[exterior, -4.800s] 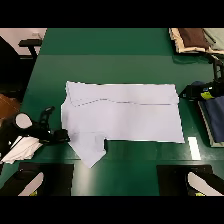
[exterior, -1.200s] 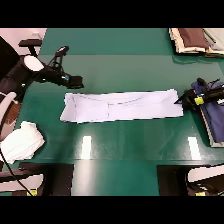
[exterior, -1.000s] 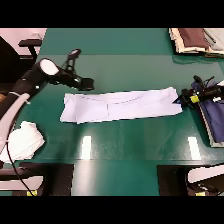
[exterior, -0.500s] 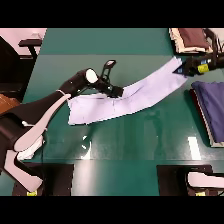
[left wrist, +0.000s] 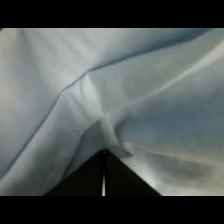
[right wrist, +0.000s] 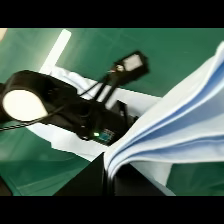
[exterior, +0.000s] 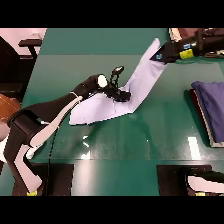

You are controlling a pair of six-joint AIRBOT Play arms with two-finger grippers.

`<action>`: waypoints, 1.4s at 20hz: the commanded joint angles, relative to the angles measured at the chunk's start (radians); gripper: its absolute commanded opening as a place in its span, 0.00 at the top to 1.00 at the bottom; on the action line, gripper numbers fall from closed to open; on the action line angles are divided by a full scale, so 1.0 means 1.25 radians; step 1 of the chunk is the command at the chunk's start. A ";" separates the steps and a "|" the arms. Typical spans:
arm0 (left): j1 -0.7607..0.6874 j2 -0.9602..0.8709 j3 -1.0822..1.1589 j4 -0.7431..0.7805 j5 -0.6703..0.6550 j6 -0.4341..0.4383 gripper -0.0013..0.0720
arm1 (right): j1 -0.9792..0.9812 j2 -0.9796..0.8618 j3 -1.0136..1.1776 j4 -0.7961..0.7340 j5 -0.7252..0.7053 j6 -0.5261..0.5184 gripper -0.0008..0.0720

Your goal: Fold the shirts.

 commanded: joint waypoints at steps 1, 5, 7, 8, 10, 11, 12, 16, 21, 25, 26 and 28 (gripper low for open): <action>0.034 0.003 0.029 0.014 -0.077 -0.002 0.95 | 0.064 -0.008 0.008 0.065 -0.041 0.004 0.97; 0.173 0.156 0.041 0.121 -0.143 -0.001 0.95 | 0.172 -0.068 0.008 0.181 -0.069 -0.068 0.97; 0.262 0.267 0.041 0.192 -0.174 0.005 0.95 | 0.264 -0.118 0.008 0.198 -0.141 -0.100 0.97; 0.302 0.317 0.041 0.224 -0.188 0.005 0.95 | 0.315 -0.146 0.008 0.199 -0.176 -0.122 0.97; 0.374 0.410 0.041 0.283 -0.209 0.005 0.94 | 0.414 -0.209 0.008 0.199 -0.260 -0.134 0.91; 0.404 0.448 0.041 0.299 -0.215 0.005 0.94 | 0.453 -0.238 0.008 0.198 -0.303 -0.153 0.57; 0.429 0.476 0.041 0.301 -0.219 0.005 0.94 | 0.478 -0.259 0.008 0.192 -0.327 -0.170 0.29; 0.471 0.542 0.041 0.304 -0.237 0.005 0.95 | 0.430 -0.270 0.006 0.061 -0.221 -0.106 0.29; 0.467 0.534 0.035 0.272 -0.281 0.005 0.95 | 0.202 -0.189 -0.182 -0.083 -0.158 -0.011 0.29; 0.434 0.532 0.019 0.272 -0.265 0.020 0.95 | 0.015 -0.161 -0.331 -0.027 -0.167 -0.006 0.06; 0.416 0.530 0.011 0.273 -0.250 0.024 0.95 | -0.013 -0.174 -0.348 0.002 -0.171 -0.006 0.06; 0.385 0.521 0.005 0.273 -0.233 0.026 0.95 | -0.029 -0.222 -0.352 0.045 -0.166 -0.009 0.06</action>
